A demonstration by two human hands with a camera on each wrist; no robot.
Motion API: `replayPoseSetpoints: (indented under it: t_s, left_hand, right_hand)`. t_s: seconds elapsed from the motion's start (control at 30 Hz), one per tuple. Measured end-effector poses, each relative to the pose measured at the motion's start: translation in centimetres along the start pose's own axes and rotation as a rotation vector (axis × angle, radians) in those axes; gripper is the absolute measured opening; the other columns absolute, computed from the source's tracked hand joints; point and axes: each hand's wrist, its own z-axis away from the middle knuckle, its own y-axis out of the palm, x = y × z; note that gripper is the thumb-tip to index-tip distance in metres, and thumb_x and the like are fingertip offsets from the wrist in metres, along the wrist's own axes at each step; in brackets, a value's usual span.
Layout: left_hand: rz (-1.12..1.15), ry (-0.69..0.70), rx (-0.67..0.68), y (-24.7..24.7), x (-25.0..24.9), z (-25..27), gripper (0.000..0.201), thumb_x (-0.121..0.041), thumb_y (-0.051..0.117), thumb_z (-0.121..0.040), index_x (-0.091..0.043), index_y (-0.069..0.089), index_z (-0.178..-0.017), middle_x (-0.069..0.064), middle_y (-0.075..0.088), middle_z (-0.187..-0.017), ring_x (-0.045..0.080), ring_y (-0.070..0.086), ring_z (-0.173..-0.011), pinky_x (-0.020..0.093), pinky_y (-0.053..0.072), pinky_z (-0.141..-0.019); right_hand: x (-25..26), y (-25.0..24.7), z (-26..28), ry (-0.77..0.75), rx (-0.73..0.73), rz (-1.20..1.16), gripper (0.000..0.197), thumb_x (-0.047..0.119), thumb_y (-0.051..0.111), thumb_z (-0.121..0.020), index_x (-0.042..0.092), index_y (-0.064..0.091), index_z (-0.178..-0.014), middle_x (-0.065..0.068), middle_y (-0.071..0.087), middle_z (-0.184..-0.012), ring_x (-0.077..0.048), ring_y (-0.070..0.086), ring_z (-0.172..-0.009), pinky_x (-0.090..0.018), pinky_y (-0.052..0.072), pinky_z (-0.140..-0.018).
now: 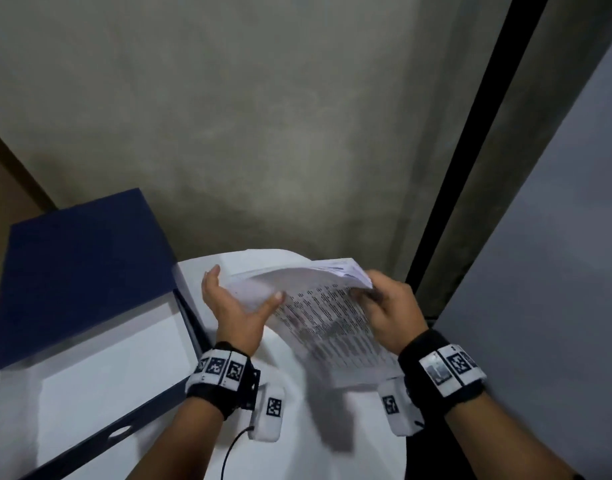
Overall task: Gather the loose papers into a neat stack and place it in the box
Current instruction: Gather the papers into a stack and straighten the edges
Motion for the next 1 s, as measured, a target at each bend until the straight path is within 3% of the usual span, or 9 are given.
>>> replayPoseSetpoints:
  t_s: [0.07,0.13,0.23,0.37,0.53,0.67,0.8,0.9,1.0]
  left_hand:
    - [0.267,-0.107,0.114,0.1,-0.4,-0.2,0.098,-0.040,0.084,-0.062,-0.023,0.025,-0.138,0.011,0.044,-0.142,0.023,0.048,-0.129,0.043,0.039,-0.110]
    - [0.301,-0.080,0.188,0.3,-1.2,0.1,0.072,-0.021,0.076,-0.075,-0.013,0.034,-0.132,0.011,0.058,-0.127,0.024,0.059,-0.117,0.033,0.051,-0.096]
    - [0.304,0.015,0.203,0.7,-2.0,0.3,0.041,-0.006,0.065,-0.086,-0.021,0.047,-0.119,0.005,0.064,-0.115,0.013,0.064,-0.106,0.019,0.052,-0.084]
    - [0.223,0.103,0.138,0.4,-2.0,1.2,0.037,-0.028,0.063,-0.081,-0.027,0.050,-0.116,-0.003,0.068,-0.109,0.014,0.065,-0.104,0.032,0.052,-0.087]
    - [0.089,0.019,0.180,-0.2,-0.1,2.8,0.036,-0.002,0.059,-0.091,-0.018,0.042,-0.118,-0.009,0.062,-0.100,-0.002,0.064,-0.087,0.009,0.050,-0.070]
    - [0.006,0.033,0.167,-0.4,0.2,2.7,0.028,-0.004,0.053,-0.094,-0.030,0.045,-0.098,-0.011,0.062,-0.095,-0.014,0.061,-0.077,0.004,0.046,-0.065]
    - [0.014,0.045,0.127,-1.0,0.2,2.0,0.027,-0.009,0.059,-0.092,-0.025,0.047,-0.110,-0.001,0.066,-0.102,0.003,0.065,-0.092,0.021,0.052,-0.082]
    - [-0.009,0.042,0.128,-1.3,0.3,1.7,0.037,-0.003,0.064,-0.086,-0.020,0.045,-0.113,-0.005,0.064,-0.094,-0.009,0.062,-0.080,0.007,0.049,-0.070]
    - [-0.031,0.056,0.127,-1.5,0.2,1.2,0.037,-0.001,0.065,-0.086,-0.020,0.045,-0.110,-0.010,0.062,-0.089,-0.011,0.061,-0.074,0.004,0.045,-0.065]
  right_hand:
    - [0.1,-0.3,0.3,0.119,-0.037,-0.199,0.023,0.015,0.060,-0.089,0.033,0.066,-0.102,-0.001,0.073,-0.089,-0.020,0.068,-0.082,-0.033,0.054,-0.073]
    - [0.1,-0.1,0.8,0.194,-0.058,-0.311,0.029,0.011,0.059,-0.093,0.035,0.060,-0.109,0.006,0.073,-0.098,-0.006,0.069,-0.093,-0.022,0.054,-0.081]
    - [0.0,0.5,1.3,0.253,-0.139,-0.382,0.034,0.002,0.056,-0.094,0.032,0.057,-0.109,0.014,0.069,-0.101,0.007,0.066,-0.093,-0.011,0.049,-0.081]
    - [-0.1,2.3,2.6,0.291,-0.214,-0.437,0.028,0.005,0.055,-0.095,0.025,0.056,-0.115,0.010,0.070,-0.104,0.001,0.067,-0.097,-0.015,0.049,-0.083]
    - [-1.8,5.3,5.2,0.456,-0.090,-0.358,0.048,0.034,0.060,-0.088,0.022,0.046,-0.132,0.005,0.067,-0.119,-0.008,0.063,-0.112,-0.037,0.051,-0.097]
    - [-2.0,6.0,4.7,0.447,-0.111,-0.286,0.037,0.018,0.057,-0.096,0.008,0.047,-0.130,0.005,0.068,-0.110,-0.006,0.064,-0.103,-0.033,0.050,-0.093]
    - [-1.3,6.3,3.6,0.446,-0.164,-0.315,0.033,0.024,0.062,-0.091,0.029,0.050,-0.122,0.008,0.069,-0.110,-0.013,0.066,-0.104,-0.034,0.051,-0.094]
    - [-1.4,6.4,3.7,0.438,-0.183,-0.350,0.037,0.033,0.068,-0.080,0.041,0.052,-0.113,0.008,0.070,-0.111,-0.013,0.065,-0.107,-0.036,0.050,-0.095]
    - [-1.5,6.2,3.2,0.400,-0.247,-0.347,0.037,0.011,0.069,-0.084,0.029,0.053,-0.111,0.007,0.069,-0.103,-0.009,0.067,-0.098,-0.028,0.051,-0.088]
